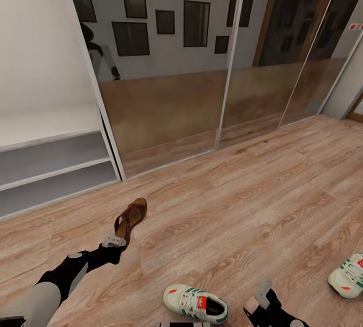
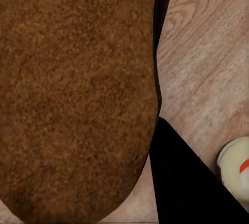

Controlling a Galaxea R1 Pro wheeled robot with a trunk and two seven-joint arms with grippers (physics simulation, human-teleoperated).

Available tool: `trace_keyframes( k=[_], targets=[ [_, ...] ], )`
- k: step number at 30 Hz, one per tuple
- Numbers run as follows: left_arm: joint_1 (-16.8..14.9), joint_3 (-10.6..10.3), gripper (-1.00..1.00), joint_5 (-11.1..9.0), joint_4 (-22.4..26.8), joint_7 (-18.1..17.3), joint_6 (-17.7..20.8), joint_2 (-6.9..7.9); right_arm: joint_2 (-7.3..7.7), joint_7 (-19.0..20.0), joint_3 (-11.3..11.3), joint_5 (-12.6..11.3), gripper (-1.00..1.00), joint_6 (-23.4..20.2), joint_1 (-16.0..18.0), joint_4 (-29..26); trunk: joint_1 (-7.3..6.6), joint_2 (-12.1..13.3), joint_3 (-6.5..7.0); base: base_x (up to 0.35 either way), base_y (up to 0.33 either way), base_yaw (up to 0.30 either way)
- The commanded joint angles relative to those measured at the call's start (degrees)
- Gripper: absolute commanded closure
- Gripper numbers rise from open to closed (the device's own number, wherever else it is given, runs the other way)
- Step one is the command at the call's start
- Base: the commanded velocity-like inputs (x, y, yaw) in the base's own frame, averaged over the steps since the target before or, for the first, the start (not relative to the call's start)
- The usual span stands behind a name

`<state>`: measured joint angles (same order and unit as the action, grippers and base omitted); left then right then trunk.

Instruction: Pick up the two gym shoes and the two sandals from the corridor floor and place them onto the hallstand (shoe rack) in the corridor, making sure they are on the rack and not on the floor. Arrange them so the two gym shoes are next to each other and the two sandals are next to each other.

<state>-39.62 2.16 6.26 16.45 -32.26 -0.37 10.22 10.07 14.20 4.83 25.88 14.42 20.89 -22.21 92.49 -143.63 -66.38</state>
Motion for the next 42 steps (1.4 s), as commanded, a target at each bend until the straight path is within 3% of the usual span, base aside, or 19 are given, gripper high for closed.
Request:
trace_keyframes(
  k=[1, 4, 8, 11, 15, 17, 25, 30, 35, 42],
  targets=[
    [-0.02, 0.31, 1.0, 0.68, 0.07, -0.26, -0.16, -0.01, 0.04, 0.01, 0.19, 0.46, -1.0, 0.17, 0.03, -0.05, 0.01, -0.04, -0.37, 0.0, 0.0, 0.0],
    [-0.02, 0.3, 1.0, 0.68, 0.07, -0.26, -0.16, -0.02, 0.26, 0.1, 0.29, 0.83, -1.0, 0.17, 0.03, -0.19, 0.09, -0.08, -1.3, 0.0, 0.0, 0.0],
    [-0.02, 0.3, 1.0, 0.68, 0.07, -0.26, -0.16, -0.02, 0.55, 0.19, 0.34, 3.37, -1.0, 0.16, 0.03, -0.76, 0.19, -0.13, -2.55, 0.0, 0.0, -0.001],
    [-0.02, 0.3, 1.0, 0.68, 0.07, -0.26, -0.16, -0.02, 0.67, 0.58, 0.29, 7.75, -1.0, 0.09, 0.03, -3.18, 0.27, -0.17, -3.46, 0.0, 0.0, -0.034],
    [-0.02, 0.3, 1.0, 0.68, 0.07, -0.26, -0.16, 0.03, 0.72, 3.82, 0.27, 10.11, -1.0, 0.03, 0.03, -6.47, 0.37, -0.22, -4.46, 0.0, 0.0, -0.015],
    [-0.02, 0.26, 1.0, 0.68, 0.07, -0.26, -0.16, 0.05, 0.74, 7.28, 0.27, 10.73, -1.0, 0.01, 0.03, -9.16, 0.42, -0.25, -4.92, 0.0, 0.0, -0.004],
    [-0.05, 0.21, 1.0, 0.68, 0.07, -0.26, -0.21, 0.04, 1.0, 11.09, 0.19, 11.02, -1.0, -0.69, 0.03, -14.39, 0.63, -0.36, -6.7, 0.0, 0.0, -0.001],
    [-0.1, 0.23, 1.0, 0.7, 0.14, -0.26, -0.37, 0.06, 1.0, 16.76, 0.18, 11.03, -1.0, -10.41, 0.03, -21.47, 0.63, -0.36, -6.7, 0.0, 0.0, 0.0],
    [-0.29, 0.28, 1.0, 0.68, 0.16, -0.33, -0.6, 0.13, 0.94, 18.76, 0.17, 10.96, -1.0, -13.28, 0.03, -23.26, 0.63, -0.36, -6.7, 0.0, 0.0, 0.0],
    [-0.68, 0.3, 1.0, 0.56, 3.04, -0.42, -0.14, 0.35, 0.84, 19.18, 0.26, 11.02, -1.0, -13.57, 0.03, -21.85, 0.63, -0.36, -6.7, 0.0, 0.0, 0.0]
  ],
)
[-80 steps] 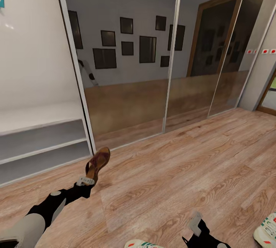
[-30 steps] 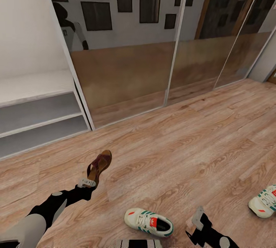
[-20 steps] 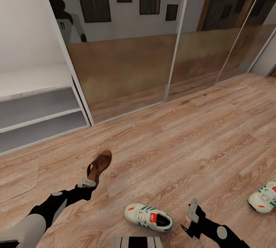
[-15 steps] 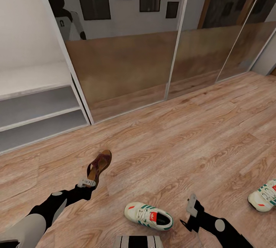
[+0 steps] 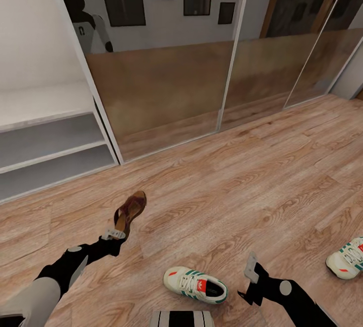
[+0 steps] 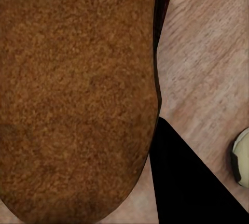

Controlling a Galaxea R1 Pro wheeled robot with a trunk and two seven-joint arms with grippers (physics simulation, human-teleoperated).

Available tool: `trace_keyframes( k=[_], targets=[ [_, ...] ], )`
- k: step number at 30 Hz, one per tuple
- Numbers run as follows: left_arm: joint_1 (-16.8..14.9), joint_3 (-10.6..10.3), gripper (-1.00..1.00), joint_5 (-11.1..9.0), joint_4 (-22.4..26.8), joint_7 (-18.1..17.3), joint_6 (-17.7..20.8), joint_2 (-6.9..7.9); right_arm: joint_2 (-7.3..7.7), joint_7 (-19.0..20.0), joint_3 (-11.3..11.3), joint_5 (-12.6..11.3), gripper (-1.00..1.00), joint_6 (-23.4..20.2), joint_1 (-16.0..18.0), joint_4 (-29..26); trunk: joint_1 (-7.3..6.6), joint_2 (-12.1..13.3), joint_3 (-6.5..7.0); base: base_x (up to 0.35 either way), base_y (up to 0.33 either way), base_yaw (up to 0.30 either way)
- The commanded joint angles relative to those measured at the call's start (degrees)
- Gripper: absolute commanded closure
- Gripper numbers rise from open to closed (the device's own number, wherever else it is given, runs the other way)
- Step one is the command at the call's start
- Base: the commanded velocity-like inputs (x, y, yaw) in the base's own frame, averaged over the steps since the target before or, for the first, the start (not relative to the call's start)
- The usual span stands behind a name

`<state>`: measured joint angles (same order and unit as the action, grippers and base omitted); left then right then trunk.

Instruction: Pick up the two gym shoes and the two sandals from the corridor floor and place them onto the hallstand (shoe rack) in the corridor, making sure they are on the rack and not on the floor. Arrange them so the two gym shoes are next to each other and the two sandals are next to each other.

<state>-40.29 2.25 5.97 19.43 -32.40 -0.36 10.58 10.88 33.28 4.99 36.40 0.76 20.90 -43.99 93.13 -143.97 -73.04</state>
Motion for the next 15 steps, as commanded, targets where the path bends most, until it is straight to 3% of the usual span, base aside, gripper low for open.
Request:
trace_keyframes(
  k=[1, 7, 11, 15],
  targets=[
    [-0.02, 0.21, 1.0, 0.84, 0.59, -0.37, -0.07, 0.04, 0.03, 0.1, 0.1, 0.51, -1.0, 0.21, 0.01, 0.32, -0.01, -0.02, -0.04, 0.0, 0.0, 0.0],
    [-0.44, 0.21, 1.0, 1.0, 4.53, -4.16, 1.78, 0.28, -0.01, 0.12, 0.15, 0.48, -1.0, 2.68, 0.01, 2.12, -0.01, -0.02, -0.04, 0.0, 0.0, 0.0],
    [-1.49, 0.14, 1.0, 1.11, 7.88, -7.83, 7.42, 0.47, -0.16, 0.12, 0.18, 0.5, -1.0, 5.54, 0.01, 2.61, -0.01, -0.02, -0.04, 0.0, 0.0, 0.0],
    [-1.88, 0.13, 1.0, 1.15, 10.76, -9.09, 11.22, 0.55, -0.21, 0.12, 0.25, 0.51, -1.0, 7.46, 0.01, 2.89, -0.01, -0.02, -0.04, 0.0, 0.0, 0.0]
  ],
)
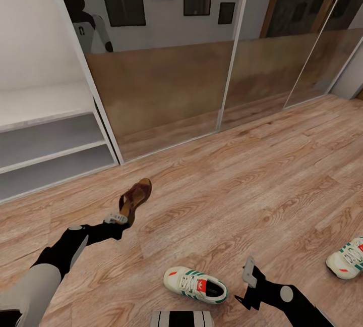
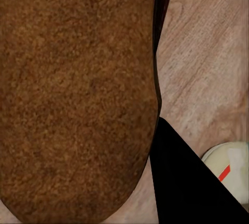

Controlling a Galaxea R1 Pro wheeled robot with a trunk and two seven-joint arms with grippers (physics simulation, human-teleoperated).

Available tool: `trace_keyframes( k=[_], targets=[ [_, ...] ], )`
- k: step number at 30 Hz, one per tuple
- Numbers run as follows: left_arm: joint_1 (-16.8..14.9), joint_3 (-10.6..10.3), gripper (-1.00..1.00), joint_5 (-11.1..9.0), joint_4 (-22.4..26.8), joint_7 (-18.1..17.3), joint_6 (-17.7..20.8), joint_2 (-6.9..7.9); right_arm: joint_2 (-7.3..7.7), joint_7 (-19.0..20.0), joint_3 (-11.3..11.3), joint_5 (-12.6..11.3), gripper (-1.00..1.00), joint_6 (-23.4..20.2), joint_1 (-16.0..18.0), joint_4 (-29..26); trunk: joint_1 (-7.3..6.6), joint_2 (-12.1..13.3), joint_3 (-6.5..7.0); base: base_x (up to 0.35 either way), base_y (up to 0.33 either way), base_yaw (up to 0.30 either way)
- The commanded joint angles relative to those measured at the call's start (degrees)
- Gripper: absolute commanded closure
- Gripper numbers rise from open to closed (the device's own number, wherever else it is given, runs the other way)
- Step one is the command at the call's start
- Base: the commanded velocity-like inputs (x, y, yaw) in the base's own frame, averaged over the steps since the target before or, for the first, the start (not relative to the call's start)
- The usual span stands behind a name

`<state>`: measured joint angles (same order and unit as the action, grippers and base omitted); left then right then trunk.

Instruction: Pick up the two gym shoes and the two sandals from the corridor floor and place them onto the hallstand (shoe rack) in the corridor, making sure they are on the rack and not on the floor. Arrange them so the two gym shoes are next to each other and the two sandals are next to each other.

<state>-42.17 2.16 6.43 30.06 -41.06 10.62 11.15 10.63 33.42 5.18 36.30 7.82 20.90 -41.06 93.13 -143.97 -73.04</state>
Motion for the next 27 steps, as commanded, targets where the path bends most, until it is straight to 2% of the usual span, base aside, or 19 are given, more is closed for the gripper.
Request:
trace_keyframes(
  k=[1, 5, 27],
  targets=[
    [-0.07, 0.22, 1.0, 0.72, 1.16, -0.67, 1.08, -0.01, -0.01, -0.02, 0.08, 0.61, -1.0, 1.02, 0.02, -0.02, -0.01, -0.02, -0.05, 0.0, 0.0, 0.0],
    [-0.16, 0.15, 1.0, 0.76, 2.88, -1.01, 2.23, 0.0, -0.15, -0.06, 0.09, 0.61, -1.0, 2.5, 0.02, -0.03, -0.01, -0.02, -0.05, 0.0, 0.0, 0.0],
    [0.05, 0.13, 1.0, 0.83, 3.46, -1.12, 2.65, 0.01, -0.43, -0.28, -0.13, 0.44, -1.0, 3.7, 0.02, -0.39, 0.53, -0.3, -4.7, 0.0, 0.0, 0.0]
  ],
)
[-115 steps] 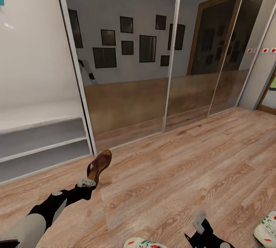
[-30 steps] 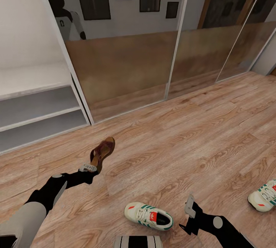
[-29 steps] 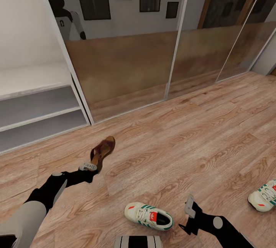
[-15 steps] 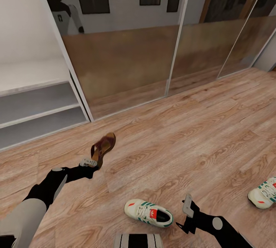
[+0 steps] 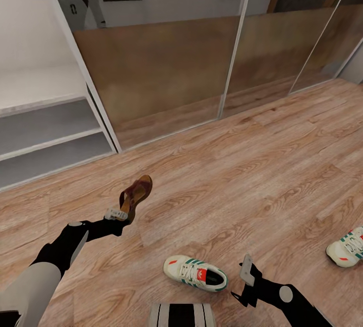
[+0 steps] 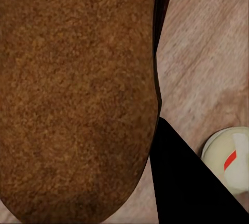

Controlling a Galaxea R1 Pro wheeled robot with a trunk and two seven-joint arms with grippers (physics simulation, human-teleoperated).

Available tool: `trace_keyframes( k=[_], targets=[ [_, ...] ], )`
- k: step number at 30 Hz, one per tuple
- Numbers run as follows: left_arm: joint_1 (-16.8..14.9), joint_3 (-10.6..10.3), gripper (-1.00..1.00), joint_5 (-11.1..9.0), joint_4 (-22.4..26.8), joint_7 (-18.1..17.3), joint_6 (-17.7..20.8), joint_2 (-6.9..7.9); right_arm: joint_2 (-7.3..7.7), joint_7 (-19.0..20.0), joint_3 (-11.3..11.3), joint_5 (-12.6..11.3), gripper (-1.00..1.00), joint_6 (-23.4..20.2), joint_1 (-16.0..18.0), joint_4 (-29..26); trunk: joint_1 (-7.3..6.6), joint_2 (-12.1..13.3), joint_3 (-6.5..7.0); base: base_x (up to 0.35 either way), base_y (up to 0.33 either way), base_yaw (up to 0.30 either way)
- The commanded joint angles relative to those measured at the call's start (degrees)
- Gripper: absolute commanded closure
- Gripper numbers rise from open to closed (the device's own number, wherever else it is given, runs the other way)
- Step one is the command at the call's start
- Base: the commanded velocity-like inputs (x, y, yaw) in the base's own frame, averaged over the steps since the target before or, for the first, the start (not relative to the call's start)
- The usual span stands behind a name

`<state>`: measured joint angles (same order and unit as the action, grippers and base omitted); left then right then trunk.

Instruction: Pick up the two gym shoes and the two sandals from the corridor floor and place them onto the hallstand (shoe rack) in the corridor, making sure they are on the rack and not on the floor. Arrange them so the two gym shoes are next to each other and the two sandals are next to each other.

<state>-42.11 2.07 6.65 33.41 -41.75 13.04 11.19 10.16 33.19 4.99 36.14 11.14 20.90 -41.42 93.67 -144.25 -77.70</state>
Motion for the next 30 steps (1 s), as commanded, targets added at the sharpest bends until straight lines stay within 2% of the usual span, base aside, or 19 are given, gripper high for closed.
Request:
trace_keyframes(
  k=[1, 8, 14, 19, 21, 23, 27, 30],
  targets=[
    [-0.02, 0.22, 1.0, 0.62, 0.12, -0.44, 0.23, -0.03, 0.01, -0.05, 0.07, 0.6, -1.0, 0.38, 0.02, 0.01, -0.01, -0.02, -0.04, 0.0, 0.0, 0.0],
    [-0.07, 0.22, 1.0, 0.75, 0.11, -0.44, 0.25, 0.02, -0.68, -0.11, 0.17, 0.63, -1.0, 0.38, 0.02, -0.01, -0.01, -0.02, -0.04, 0.0, 0.0, 0.0],
    [-0.16, 0.3, 1.0, 4.05, 0.08, -0.44, 1.25, -0.08, -1.07, -0.06, 0.22, 0.71, -1.0, 0.32, 0.02, -0.06, -0.01, -0.02, -0.04, 0.0, 0.0, 0.0],
    [-0.17, 0.33, 1.0, 4.91, 0.12, -0.44, 2.12, -0.06, -1.16, 0.0, 0.31, 0.98, -1.0, 0.23, 0.02, -0.51, -0.01, -0.02, -0.04, 0.0, 0.0, 0.0],
    [-0.17, 0.32, 1.0, 5.09, 0.1, -0.44, 2.27, -0.04, -1.18, 0.04, 0.49, 1.98, -1.0, 0.22, 0.02, -1.52, -0.01, -0.02, -0.04, 0.0, 0.0, 0.0],
    [-0.17, 0.36, 1.0, 5.18, 0.1, -0.44, 2.37, -0.05, -1.23, 0.09, 0.98, 4.35, -1.0, 0.21, 0.02, -3.18, -0.01, -0.02, -0.04, 0.0, 0.0, 0.0],
    [-0.17, 0.34, 1.0, 5.2, 0.11, -0.44, 2.41, -0.11, -1.34, 0.11, 1.28, 7.24, -1.0, 0.2, 0.02, -4.5, -0.01, -0.02, -0.04, 0.0, 0.0, 0.0],
    [-0.17, 0.36, 1.0, 5.21, 0.1, -0.44, 2.42, -0.15, -1.8, 0.09, 1.37, 8.36, -1.0, 0.2, 0.02, -4.95, -0.01, -0.02, -0.04, 0.0, 0.0, 0.0]
  ],
)
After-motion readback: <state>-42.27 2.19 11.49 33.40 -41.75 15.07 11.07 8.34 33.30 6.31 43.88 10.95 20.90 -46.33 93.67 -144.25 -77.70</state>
